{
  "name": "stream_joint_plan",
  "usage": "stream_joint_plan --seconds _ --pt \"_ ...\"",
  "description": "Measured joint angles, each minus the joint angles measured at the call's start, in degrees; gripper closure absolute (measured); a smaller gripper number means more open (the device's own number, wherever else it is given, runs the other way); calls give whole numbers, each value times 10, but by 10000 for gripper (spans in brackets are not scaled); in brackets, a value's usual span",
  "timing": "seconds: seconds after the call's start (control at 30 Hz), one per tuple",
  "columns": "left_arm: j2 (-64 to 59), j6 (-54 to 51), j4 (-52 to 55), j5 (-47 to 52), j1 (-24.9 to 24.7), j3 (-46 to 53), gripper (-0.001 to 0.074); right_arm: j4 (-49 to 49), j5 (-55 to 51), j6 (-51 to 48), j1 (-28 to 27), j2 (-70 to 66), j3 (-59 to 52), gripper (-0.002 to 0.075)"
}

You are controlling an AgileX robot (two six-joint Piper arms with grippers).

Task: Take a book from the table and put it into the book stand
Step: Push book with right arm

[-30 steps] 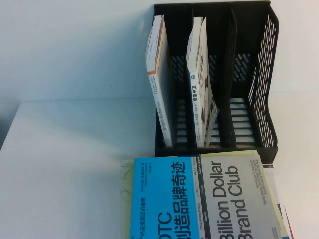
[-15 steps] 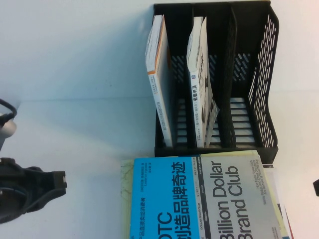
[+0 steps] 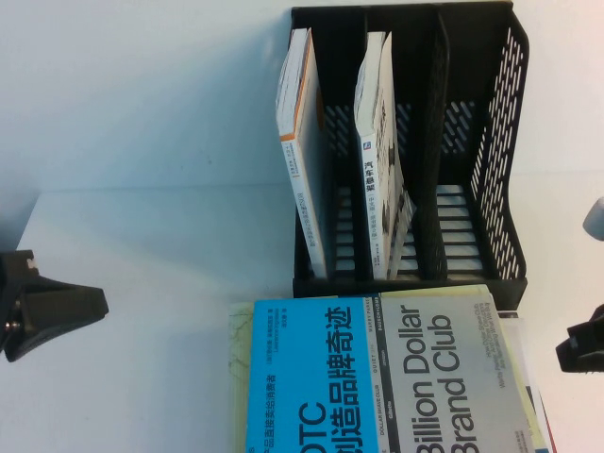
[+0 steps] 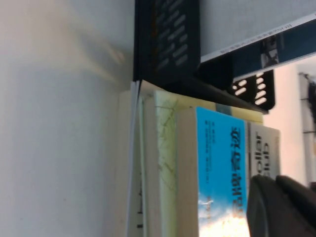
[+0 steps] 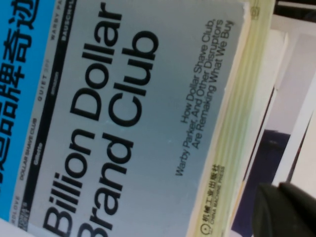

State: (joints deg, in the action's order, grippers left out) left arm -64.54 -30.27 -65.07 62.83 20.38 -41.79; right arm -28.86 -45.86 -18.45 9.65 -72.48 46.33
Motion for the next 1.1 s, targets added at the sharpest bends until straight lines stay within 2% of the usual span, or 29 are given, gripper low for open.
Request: stream_joint_plan --seconds 0.17,0.37,0.5,0.57,0.67,0.8,0.87,0.93,1.1 --pt "-43 -52 -41 29 12 27 738 -20 -1 -14 0 -19 0 729" --pt "-63 -64 -44 7 12 75 738 -40 -2 -23 0 -47 0 729" --pt "-64 -71 -44 -7 12 78 735 -85 2 -56 0 -78 0 729" --pt "-64 -74 -44 -16 12 78 708 -118 4 -79 0 -94 0 729" --pt "-64 -74 -43 -36 12 78 596 -168 5 -115 0 -118 1 729" --pt "-64 -69 -45 -51 12 78 350 -218 -1 -134 0 -144 2 729" --pt "-65 -69 -52 -54 12 78 260 -236 -7 -142 0 -154 6 729" --pt "-68 -69 -57 -54 12 78 204 -255 -8 -156 3 -164 6 729" --pt "-87 -71 -57 -54 12 78 166 -279 -3 -163 44 -182 18 729"
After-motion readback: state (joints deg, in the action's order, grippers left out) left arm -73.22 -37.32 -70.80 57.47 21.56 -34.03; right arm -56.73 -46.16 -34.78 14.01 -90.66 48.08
